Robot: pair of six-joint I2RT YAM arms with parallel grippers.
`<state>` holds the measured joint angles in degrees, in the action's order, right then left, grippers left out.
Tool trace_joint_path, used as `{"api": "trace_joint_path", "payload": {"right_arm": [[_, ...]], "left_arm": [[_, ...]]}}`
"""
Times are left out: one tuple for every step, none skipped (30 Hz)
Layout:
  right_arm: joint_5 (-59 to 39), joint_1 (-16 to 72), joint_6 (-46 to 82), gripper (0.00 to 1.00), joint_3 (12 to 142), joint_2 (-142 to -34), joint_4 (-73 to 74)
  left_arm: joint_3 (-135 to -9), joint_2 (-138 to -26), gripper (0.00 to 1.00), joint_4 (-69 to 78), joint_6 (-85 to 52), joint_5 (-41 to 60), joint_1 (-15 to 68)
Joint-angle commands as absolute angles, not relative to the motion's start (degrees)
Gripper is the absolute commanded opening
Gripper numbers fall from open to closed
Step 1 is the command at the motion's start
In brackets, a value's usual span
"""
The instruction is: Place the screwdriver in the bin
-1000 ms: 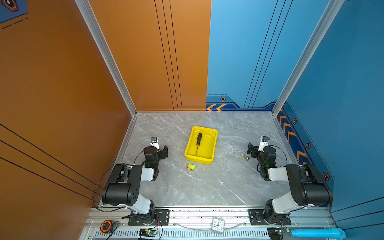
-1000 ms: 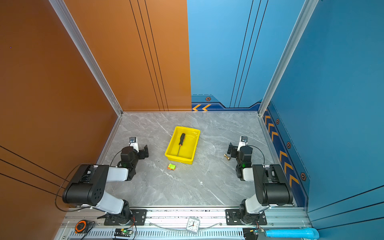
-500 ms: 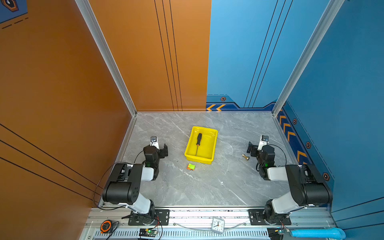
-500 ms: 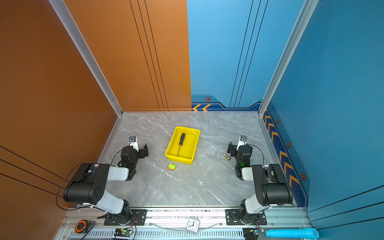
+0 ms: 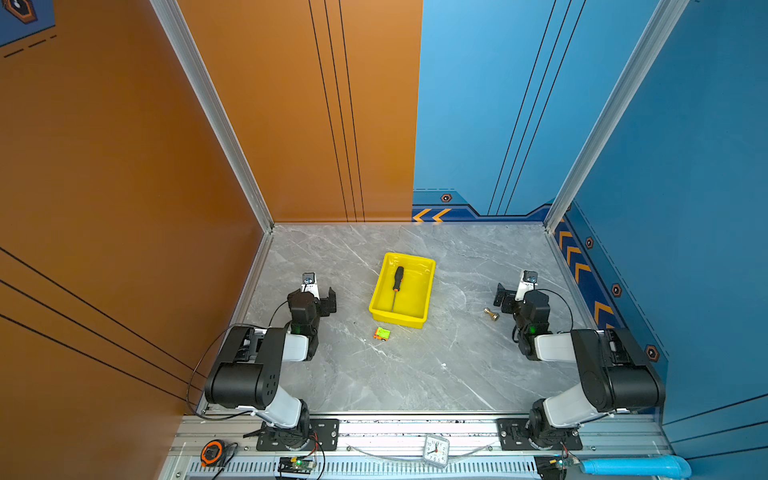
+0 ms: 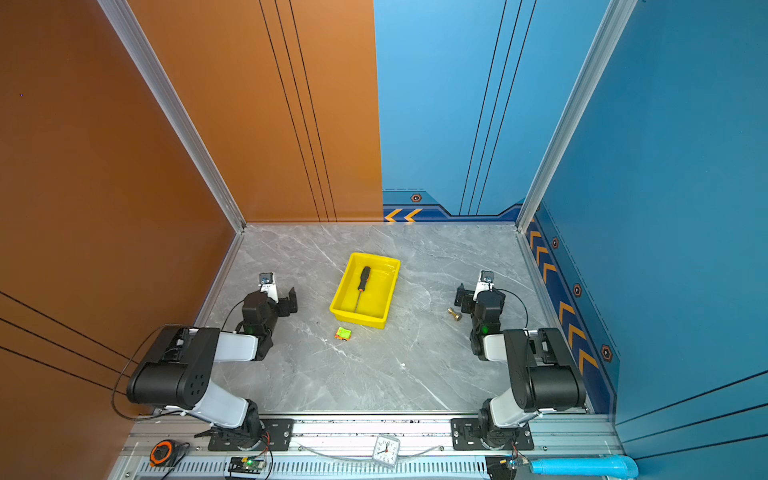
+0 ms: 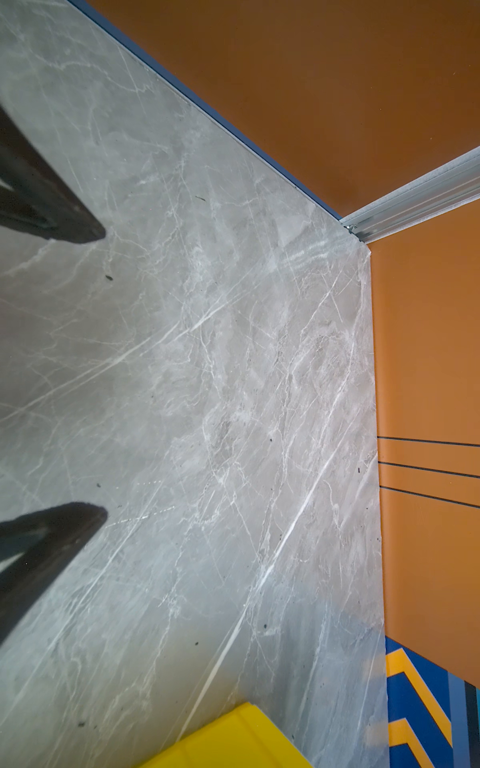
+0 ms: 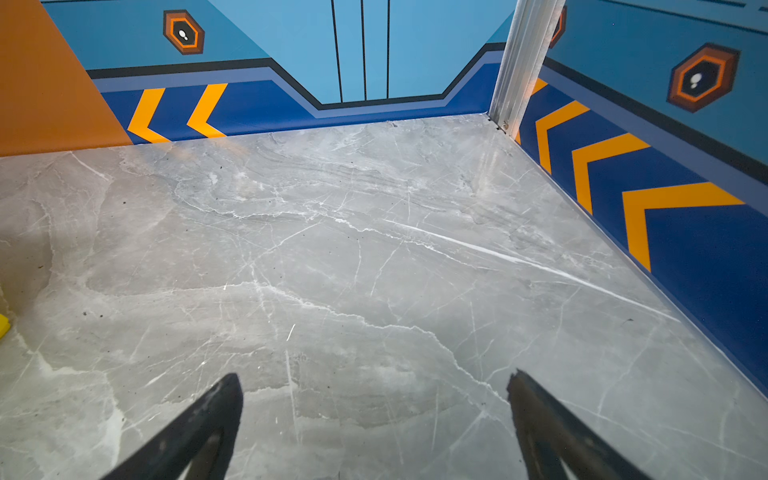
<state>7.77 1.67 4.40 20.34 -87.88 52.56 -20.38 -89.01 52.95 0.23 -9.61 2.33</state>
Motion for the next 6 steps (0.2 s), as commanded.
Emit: {"api": "trace_joint_path", "payload": {"right_arm": [[9.2,2.0,3.7,1.0,21.3,-88.6,52.1],[9.2,2.0,3.7,1.0,21.4,-88.6,52.1],[9.2,2.0,3.8,1.0,21.3,-88.6,52.1],[9.2,2.0,3.7,1.0,21.4,-88.6,52.1],[9.2,2.0,3.7,1.0,21.4,-88.6,52.1],[9.2,2.0,3.7,1.0,21.4,-88.6,52.1]], "left_arm": [[-21.7,-89.8,0.98,53.3,1.0,-9.9,2.3],[-21.7,-89.7,0.98,53.3,0.9,-9.9,2.3],[-21.8,-89.7,0.98,53.3,0.9,-9.9,2.3],[-21.7,-89.7,0.98,53.3,0.9,-9.9,2.3],[-21.7,-89.7,0.98,53.3,0.9,-9.9,2.3],[-21.6,-89.7,0.98,53.3,0.9,-9.9,2.3]]}}
